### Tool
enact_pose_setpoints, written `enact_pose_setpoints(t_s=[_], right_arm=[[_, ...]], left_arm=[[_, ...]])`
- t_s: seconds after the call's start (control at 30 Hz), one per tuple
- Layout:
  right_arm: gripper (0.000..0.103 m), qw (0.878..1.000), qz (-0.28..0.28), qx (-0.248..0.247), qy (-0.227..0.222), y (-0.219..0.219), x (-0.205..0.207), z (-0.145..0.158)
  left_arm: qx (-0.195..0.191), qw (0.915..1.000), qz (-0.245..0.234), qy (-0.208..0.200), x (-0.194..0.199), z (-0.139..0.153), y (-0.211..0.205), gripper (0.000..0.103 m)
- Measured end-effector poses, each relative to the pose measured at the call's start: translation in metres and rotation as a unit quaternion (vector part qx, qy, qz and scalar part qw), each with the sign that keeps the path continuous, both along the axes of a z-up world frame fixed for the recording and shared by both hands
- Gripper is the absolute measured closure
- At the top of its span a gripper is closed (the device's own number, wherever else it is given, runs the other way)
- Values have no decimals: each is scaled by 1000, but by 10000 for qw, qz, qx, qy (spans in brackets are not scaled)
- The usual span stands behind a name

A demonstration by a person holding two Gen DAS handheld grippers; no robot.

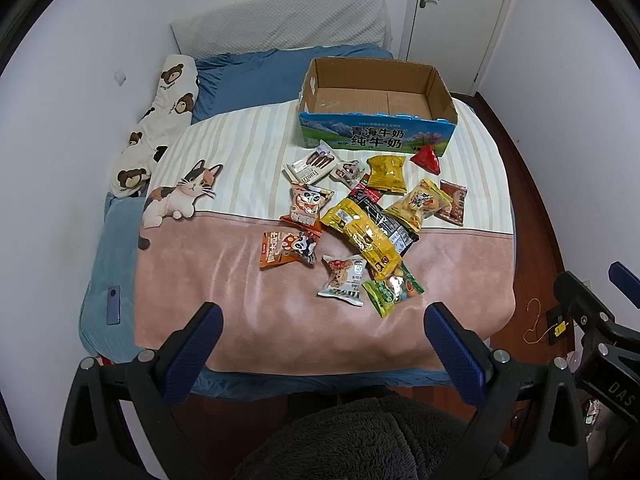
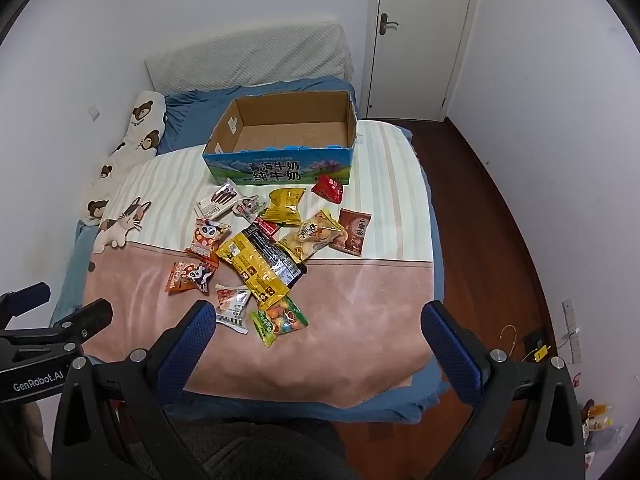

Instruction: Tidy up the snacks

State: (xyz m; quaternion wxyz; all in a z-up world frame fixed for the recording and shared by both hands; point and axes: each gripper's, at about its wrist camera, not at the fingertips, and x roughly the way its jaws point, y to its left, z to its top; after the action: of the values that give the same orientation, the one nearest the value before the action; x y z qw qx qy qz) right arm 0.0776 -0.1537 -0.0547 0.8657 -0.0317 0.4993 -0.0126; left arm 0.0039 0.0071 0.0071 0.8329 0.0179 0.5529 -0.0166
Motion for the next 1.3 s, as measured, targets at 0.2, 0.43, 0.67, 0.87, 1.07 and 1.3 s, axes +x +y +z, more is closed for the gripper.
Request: enact_pose_setpoints(t_s=[0.2,0.43,0.67,0.87,1.07,1.3], right_arm=[[0,10000,7,16,-29,1,-1,1],[0,10000,52,20,-73,4,-4,3],[0,10000,44,39,-72,4,-6,5],[0,10000,51,51,-61,4,-6,6],[0,9999,42,54,-74,3,-7,6],[0,9999,44,55,-75,3,-7,6]], left_arm=[[2,10000,5,-19,2,2,5,0],[-1,10000,0,-26,3,4,7,0],[-10,10000,11,-52,1,4,7,0],[-12,10000,18,-62,1,4,6,0],[-12,10000,14,-64,0,4,6,0],[-18,10000,17,-82,-1,4,7,0]])
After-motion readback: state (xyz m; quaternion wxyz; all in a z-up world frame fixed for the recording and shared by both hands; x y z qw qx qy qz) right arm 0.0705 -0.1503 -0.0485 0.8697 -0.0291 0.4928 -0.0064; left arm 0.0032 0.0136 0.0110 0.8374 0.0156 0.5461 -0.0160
